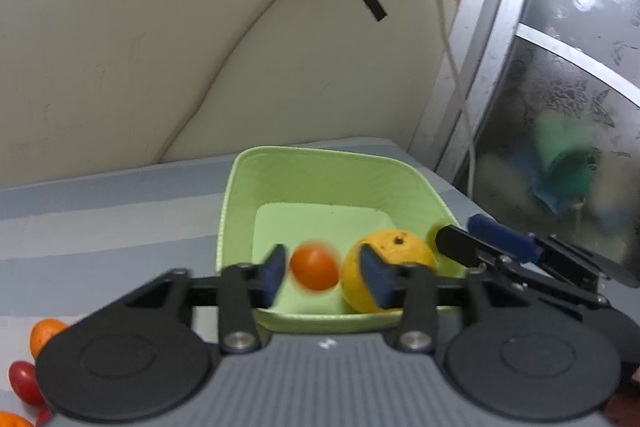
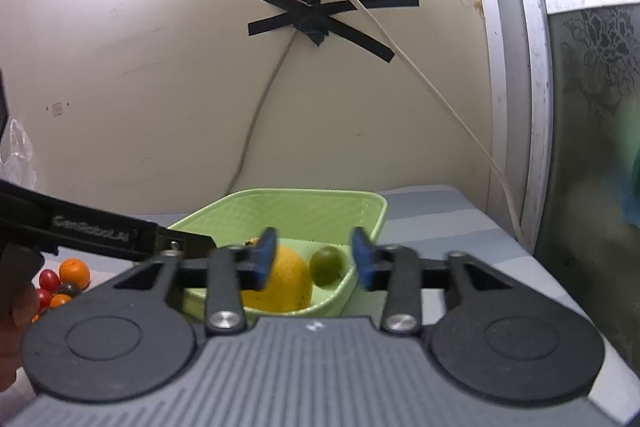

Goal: Organize fruits
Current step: 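Carry both tomatoes into the green basin and open both grippers, then grasp an orange tangerine with the left gripper while the right grasps another orange fruit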

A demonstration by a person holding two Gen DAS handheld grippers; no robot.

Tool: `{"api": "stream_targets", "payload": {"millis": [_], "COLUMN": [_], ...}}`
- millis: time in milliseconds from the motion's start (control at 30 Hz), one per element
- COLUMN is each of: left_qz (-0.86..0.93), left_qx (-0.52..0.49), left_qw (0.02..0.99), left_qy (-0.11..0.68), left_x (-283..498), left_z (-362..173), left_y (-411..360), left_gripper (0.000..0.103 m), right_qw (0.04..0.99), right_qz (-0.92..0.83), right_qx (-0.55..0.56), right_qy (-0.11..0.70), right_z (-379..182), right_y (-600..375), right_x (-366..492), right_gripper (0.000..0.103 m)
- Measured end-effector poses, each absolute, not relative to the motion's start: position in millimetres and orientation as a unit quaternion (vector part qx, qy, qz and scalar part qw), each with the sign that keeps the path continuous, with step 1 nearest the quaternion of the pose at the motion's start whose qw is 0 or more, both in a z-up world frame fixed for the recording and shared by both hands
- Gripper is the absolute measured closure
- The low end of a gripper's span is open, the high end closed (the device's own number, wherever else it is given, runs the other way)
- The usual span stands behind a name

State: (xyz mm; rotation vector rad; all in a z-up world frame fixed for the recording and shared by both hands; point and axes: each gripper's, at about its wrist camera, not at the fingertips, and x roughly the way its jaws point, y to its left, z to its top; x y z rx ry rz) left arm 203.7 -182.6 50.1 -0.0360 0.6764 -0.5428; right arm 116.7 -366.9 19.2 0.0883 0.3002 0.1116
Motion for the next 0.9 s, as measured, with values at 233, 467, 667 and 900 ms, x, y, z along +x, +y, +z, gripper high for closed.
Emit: {"api": "stream_targets", "payload": {"millis": [233, 467, 667, 900], "left_qz": [-0.267, -0.198, -0.125, -0.117], "left_qx": [-0.066, -0.064, -0.077, -0.114], "left_qw": [0.918, 0.944, 0.946, 0.940], "left_qy": [0.287, 0.255, 0.289, 0.301], "left_x": [177.2, 114.1, 74.9, 64.8], "left_z": [79.5, 86.3, 57.9, 33.3], "left_y": [-134.8, -35.8, 32.6, 55.7], "left_gripper": [0.055, 0.055, 0.055, 0.055], "right_qw": [0.989, 0.981, 0.964, 0.938], "right_qz": [0.057, 0.102, 0.195, 0.281], "right_qx": [0.087, 0.130, 0.106, -0.018], "right_qy": [0.105, 0.101, 0.145, 0.202], "right_z": [23.4, 30.5, 29.5, 19.5], "right_y": [-381.4, -377.3, -329.0, -242.6], "right_x": [99.1, 78.6, 57.4, 41.1], "right_gripper": [0.052, 0.052, 0.053, 0.065]}}
